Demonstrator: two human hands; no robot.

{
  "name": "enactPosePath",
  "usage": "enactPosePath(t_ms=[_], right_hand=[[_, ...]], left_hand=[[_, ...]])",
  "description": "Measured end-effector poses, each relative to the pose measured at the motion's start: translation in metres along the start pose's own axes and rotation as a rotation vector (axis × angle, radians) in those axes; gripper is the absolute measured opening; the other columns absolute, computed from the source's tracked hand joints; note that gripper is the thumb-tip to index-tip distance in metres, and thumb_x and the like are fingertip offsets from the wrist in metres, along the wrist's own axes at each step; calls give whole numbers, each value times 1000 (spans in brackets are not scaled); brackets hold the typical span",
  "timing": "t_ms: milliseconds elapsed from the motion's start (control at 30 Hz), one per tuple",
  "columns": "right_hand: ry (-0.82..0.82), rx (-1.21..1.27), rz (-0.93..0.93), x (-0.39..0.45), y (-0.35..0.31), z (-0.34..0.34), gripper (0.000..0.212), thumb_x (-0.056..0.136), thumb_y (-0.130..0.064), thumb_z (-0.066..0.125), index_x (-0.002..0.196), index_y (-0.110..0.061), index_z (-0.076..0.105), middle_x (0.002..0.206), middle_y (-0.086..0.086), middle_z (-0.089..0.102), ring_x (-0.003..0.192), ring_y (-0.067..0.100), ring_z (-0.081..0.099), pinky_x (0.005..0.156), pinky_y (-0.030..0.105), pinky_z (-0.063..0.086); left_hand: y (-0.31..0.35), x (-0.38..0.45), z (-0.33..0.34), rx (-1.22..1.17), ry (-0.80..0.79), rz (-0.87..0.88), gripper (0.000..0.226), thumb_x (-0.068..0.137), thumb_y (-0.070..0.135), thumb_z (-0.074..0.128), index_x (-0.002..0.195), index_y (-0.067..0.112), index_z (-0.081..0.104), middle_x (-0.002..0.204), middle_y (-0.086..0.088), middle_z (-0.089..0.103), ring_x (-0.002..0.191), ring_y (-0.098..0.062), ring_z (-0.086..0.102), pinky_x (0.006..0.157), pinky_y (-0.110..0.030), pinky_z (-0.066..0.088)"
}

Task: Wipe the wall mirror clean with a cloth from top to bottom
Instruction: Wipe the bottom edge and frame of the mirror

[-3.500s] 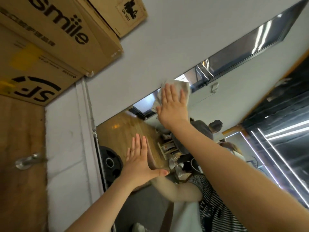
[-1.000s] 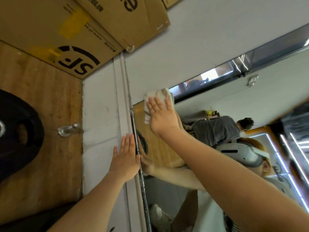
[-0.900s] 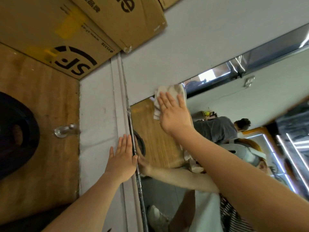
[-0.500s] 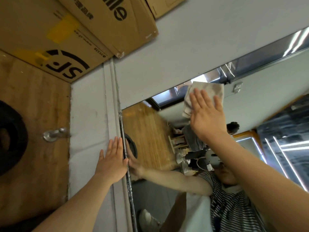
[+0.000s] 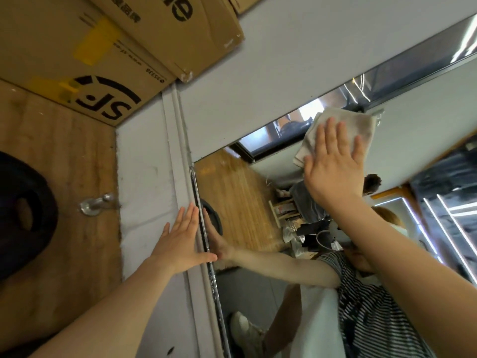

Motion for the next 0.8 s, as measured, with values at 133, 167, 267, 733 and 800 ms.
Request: enactPosePath(t_ms=[133, 167, 267, 733, 800], right_hand=[[-35, 16, -92, -4, -41, 6, 68, 95, -40, 6, 154, -6, 9, 161, 14, 5, 150, 26, -1, 116, 47, -7], [-66, 6, -129, -6, -56, 10, 66, 97, -39, 6, 154, -8, 4, 162, 13, 0, 150, 27, -4, 117, 50, -7], [-139, 4, -244, -12, -105, 21, 63, 101, -40, 10, 152, -9, -9, 161, 12, -12, 148, 28, -14, 115, 53, -13], [-302, -45, -535, -29, -216, 50, 60, 104, -34, 14, 153, -10, -11, 162, 8, -13, 148, 24, -17, 103, 49, -26], [-302, -45, -536, -34, -215, 50, 60, 104, -34, 13, 153, -10, -10, 162, 7, -13, 148, 23, -17, 103, 49, -26]], left_hand=[[3, 2, 4, -34, 11, -22, 133, 75, 62, 70, 146, 13, -31, 142, 4, -45, 142, -18, -30, 118, -46, -2], [2, 3, 5, -37, 14, -29, 135, 73, 62, 72, 146, 13, -31, 144, 4, -45, 143, -18, -30, 118, -46, -2], [2, 4, 4, -36, 18, -44, 138, 71, 60, 75, 147, 13, -30, 152, 1, -40, 143, -19, -29, 118, -47, -1], [2, 6, 3, -69, 20, -55, 136, 72, 57, 76, 147, 15, -30, 154, 0, -37, 144, -21, -28, 118, -51, 1], [2, 6, 3, -68, 23, -57, 135, 72, 57, 76, 147, 15, -29, 154, 0, -37, 144, -21, -28, 118, -51, 1]])
Point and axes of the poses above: each hand's wrist, its own x-axis towards the middle knuckle, its own z-axis out of the palm, y = z × x, the point moved 6 cm from there along x, towards the middle knuckle
